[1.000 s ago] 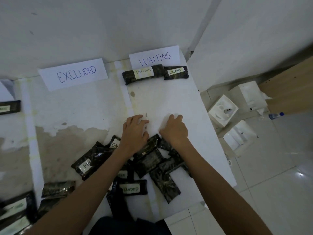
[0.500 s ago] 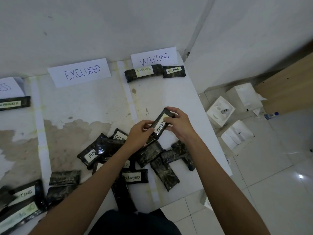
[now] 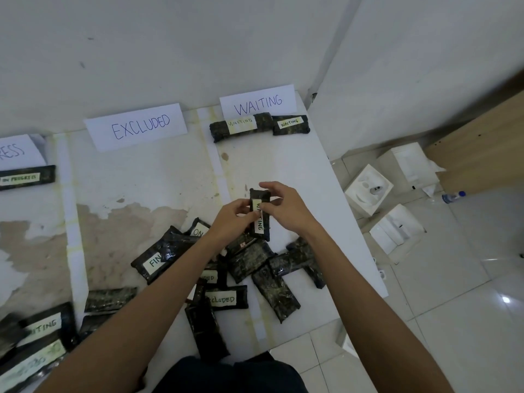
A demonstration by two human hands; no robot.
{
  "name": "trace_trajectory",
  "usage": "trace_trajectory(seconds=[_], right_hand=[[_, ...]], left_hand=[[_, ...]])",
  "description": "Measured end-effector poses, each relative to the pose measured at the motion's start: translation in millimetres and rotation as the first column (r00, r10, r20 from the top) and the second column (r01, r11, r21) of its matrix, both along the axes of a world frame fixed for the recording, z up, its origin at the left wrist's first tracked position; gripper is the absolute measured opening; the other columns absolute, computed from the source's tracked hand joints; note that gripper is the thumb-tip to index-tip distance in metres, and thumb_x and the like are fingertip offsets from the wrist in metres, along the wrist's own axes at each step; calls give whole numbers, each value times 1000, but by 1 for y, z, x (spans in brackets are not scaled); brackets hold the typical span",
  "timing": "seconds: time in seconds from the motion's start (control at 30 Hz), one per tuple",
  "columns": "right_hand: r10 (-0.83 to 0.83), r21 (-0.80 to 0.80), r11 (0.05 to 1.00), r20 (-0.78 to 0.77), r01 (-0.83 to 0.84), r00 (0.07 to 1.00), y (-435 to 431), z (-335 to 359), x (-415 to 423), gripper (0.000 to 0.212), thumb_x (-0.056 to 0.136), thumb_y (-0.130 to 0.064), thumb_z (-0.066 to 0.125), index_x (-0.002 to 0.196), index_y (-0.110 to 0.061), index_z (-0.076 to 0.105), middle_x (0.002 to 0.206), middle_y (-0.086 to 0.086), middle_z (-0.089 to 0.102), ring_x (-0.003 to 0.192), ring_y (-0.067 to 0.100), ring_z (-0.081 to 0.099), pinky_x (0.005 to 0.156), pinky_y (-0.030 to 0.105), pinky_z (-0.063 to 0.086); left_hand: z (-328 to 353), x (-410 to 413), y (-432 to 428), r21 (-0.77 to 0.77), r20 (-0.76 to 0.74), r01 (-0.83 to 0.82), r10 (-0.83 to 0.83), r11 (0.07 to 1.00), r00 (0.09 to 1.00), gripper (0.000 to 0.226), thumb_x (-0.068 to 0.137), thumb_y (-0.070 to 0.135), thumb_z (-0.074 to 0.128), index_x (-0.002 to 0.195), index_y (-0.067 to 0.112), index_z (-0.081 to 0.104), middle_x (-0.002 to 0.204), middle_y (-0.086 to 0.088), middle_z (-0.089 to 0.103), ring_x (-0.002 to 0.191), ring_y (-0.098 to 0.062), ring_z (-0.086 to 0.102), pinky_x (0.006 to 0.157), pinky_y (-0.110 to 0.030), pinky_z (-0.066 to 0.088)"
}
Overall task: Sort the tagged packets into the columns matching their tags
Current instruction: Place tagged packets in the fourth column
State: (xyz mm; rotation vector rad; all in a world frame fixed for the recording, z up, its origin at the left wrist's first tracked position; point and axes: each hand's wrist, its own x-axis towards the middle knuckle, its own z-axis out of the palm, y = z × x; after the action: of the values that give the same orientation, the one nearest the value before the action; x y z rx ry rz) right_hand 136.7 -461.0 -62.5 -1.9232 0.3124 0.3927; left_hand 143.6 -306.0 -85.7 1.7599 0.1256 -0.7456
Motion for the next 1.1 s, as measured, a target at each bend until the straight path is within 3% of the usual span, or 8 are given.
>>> trace_trajectory(seconds=[0.13, 0.23, 0.4, 0.5, 0.6, 0.77, 0.9, 1.1], right_hand=[[-48, -30, 998, -16, 47, 999, 3, -5, -2, 63, 85, -19, 67, 140, -23, 36, 129, 1, 48, 102, 16, 57, 73, 19, 50], [105, -205, 973, 4, -102, 994, 4, -14, -2, 71, 81, -21, 71, 142, -18, 34, 131, 6, 40, 113, 20, 50, 85, 28, 50], [274, -561, 810, 104, -171, 956, 2, -28, 15, 63, 80, -16, 69, 137, -12, 42, 128, 12, 49, 114, 31, 45, 95, 43, 43], [363, -719, 674, 126, -167, 923, -2, -29, 42, 58, 81, -16, 66, 135, -13, 45, 126, 10, 55, 113, 32, 41, 89, 39, 35], [418, -749, 627, 95, -212, 903, -10, -35, 80, 54, 83, -4, 59, 134, -11, 46, 129, 13, 50, 113, 33, 39, 90, 39, 37], [510, -755, 585, 57, -298, 858, -17, -45, 137, 54, 83, 6, 57, 134, -6, 45, 127, 18, 39, 114, 31, 38, 96, 38, 43], [528, -703, 611, 17, -365, 849, -18, -55, 163, 55, 81, 9, 58, 133, -5, 46, 128, 16, 40, 117, 30, 38, 100, 41, 43], [553, -697, 608, 28, -381, 833, -22, -59, 165, 54, 80, 4, 60, 132, -5, 48, 124, 18, 46, 112, 34, 44, 97, 47, 43]], left_hand=[[-3, 7, -6, -6, -96, -130, 129, 991, 987, 23, 88, 26, 63, 106, 11, 61, 96, -6, 69, 76, -22, 68, 74, -35, 56], [-4, 15, -9, -88, -255, -342, 311, 935, 915, 24, 88, 22, 63, 109, 9, 61, 98, -9, 71, 78, -27, 71, 73, -35, 59], [-3, 35, -20, -188, -342, -424, 346, 886, 874, 23, 90, 15, 61, 110, 6, 62, 99, -12, 71, 80, -22, 70, 63, -26, 58], [-10, 54, -20, -148, -266, -427, 380, 892, 886, 30, 89, 14, 61, 117, 4, 58, 107, -13, 68, 90, -21, 68, 78, -31, 57], [-17, 77, -11, 73, -31, -403, 406, 912, 913, 41, 88, 18, 61, 127, 13, 49, 117, -4, 59, 97, -18, 60, 84, -31, 51], [-33, 98, 14, 439, 401, -238, 48, 866, 915, 53, 85, 17, 59, 135, 11, 43, 132, -12, 44, 120, -28, 41, 97, -37, 40], [-45, 110, 28, 637, 400, -98, -219, 765, 890, 56, 83, 18, 59, 135, 7, 44, 132, -15, 43, 120, -33, 38, 97, -42, 40], [-46, 113, 38, 650, 413, -36, -313, 759, 855, 48, 81, 15, 58, 128, 7, 54, 128, -12, 44, 115, -29, 40, 94, -37, 43]])
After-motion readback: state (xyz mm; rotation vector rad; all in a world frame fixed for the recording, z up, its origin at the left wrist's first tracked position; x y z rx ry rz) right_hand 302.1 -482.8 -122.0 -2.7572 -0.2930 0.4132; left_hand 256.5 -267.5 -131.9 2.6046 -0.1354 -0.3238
